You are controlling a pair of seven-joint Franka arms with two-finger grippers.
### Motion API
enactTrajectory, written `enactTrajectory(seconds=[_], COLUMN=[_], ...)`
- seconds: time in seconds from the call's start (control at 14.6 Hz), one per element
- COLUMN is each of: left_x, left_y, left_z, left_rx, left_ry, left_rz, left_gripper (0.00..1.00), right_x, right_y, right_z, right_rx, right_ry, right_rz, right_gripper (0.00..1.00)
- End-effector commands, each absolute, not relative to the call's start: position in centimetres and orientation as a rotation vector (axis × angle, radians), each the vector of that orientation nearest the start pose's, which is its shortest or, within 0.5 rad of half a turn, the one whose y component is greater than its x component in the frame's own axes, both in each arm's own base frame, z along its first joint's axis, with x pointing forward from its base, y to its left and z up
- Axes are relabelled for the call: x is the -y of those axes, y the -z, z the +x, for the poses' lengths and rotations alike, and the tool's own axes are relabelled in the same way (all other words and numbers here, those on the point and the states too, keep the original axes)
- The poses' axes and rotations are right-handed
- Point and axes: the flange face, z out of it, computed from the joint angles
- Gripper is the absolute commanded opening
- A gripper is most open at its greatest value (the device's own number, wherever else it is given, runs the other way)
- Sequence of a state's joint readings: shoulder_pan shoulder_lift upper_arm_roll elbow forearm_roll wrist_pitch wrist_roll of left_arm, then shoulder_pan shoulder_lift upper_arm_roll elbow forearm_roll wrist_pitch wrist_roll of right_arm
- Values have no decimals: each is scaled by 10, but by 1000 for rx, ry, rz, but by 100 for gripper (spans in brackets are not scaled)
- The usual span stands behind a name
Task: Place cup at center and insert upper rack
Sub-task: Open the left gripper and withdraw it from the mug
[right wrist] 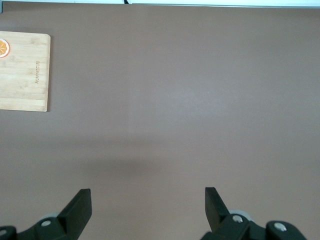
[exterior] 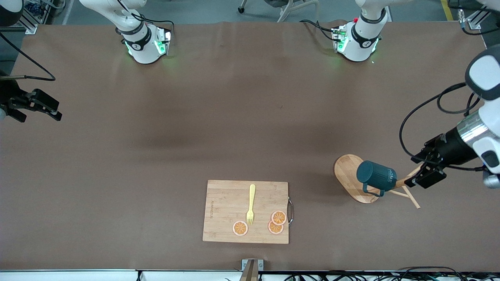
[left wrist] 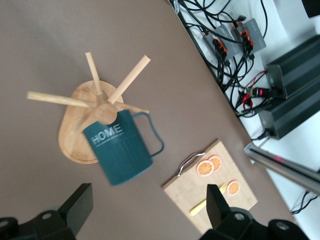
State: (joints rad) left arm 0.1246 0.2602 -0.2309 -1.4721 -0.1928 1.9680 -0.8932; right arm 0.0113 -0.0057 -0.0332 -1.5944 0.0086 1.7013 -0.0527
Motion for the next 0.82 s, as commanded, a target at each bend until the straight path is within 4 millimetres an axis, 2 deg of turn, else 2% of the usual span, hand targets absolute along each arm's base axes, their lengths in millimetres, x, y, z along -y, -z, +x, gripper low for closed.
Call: enactTrajectory(seconds=[0.0,0.14,0.27,0.41,0.62,0.76], left_x=[63,60,54,45,11,-2], left_y=[-581,-586,-602,-620,-643,-654], left_z=[636,621,602,587,566,552], left_rx=[1172,891,676,528,353,261], left_ry=[175,159,154,140,134,126], left_rz=[-3188,-3179,-3181,-3189,-3187,-3183], left_gripper=[100,100,100,100,100,100], right_x=[8,9,10,12,9,9], right_y=[-640,-639,-639,-639,-639,-641], right_z=[564,564,565,565,565,564], right_rx=[65,65,58,52,65,65], right_ry=[210,205,210,212,212,212], right_rz=[-3135,-3139,-3137,-3134,-3140,-3140], right_gripper=[100,100,100,100,100,100])
